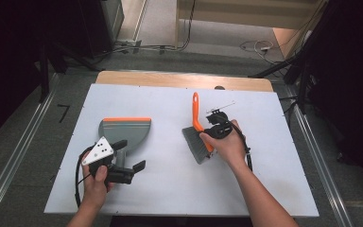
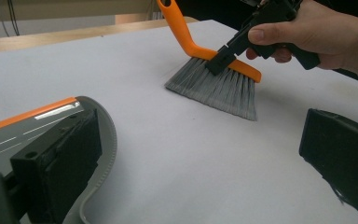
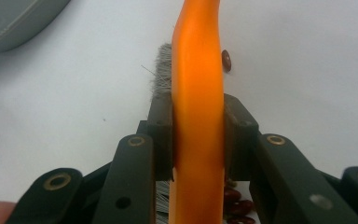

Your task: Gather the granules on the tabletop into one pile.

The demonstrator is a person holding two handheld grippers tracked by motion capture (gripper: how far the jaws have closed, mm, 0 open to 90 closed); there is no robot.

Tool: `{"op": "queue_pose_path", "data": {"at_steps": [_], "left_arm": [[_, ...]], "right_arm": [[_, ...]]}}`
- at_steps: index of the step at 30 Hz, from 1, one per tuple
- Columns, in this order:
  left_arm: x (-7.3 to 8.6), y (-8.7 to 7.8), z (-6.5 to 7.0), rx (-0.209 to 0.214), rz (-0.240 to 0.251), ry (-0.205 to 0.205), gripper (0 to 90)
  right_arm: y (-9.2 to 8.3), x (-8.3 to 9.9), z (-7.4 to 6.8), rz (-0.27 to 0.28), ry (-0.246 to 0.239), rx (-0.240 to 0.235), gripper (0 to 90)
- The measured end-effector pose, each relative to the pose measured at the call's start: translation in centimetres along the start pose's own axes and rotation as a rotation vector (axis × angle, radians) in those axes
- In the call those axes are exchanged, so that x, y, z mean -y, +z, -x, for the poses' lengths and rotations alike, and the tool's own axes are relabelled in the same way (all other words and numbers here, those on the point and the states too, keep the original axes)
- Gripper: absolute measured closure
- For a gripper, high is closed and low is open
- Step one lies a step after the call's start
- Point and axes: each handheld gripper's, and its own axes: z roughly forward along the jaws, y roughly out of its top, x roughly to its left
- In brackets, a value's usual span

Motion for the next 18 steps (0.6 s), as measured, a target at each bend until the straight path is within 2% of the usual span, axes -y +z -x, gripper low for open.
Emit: {"op": "queue_pose_path", "data": {"at_steps": [10,14,15,18], "left_arm": [[0.0,0.0,0.0,0.001,-0.002,0.001,0.0],[0.0,0.1,0.0,0.002,0.001,-0.005,0.0],[0.0,0.1,0.0,0.001,0.001,-0.006,0.0],[0.0,0.2,0.0,0.001,-0.004,-0.005,0.0]], "right_arm": [[-0.8,0.4,1.5,0.009,0.018,0.017,67.7],[-1.1,0.5,2.0,0.033,0.013,-0.041,67.9],[-1.4,0.4,1.9,0.053,0.006,-0.078,68.2],[-2.7,0.1,1.2,0.076,-0.06,-0.09,68.5]]}}
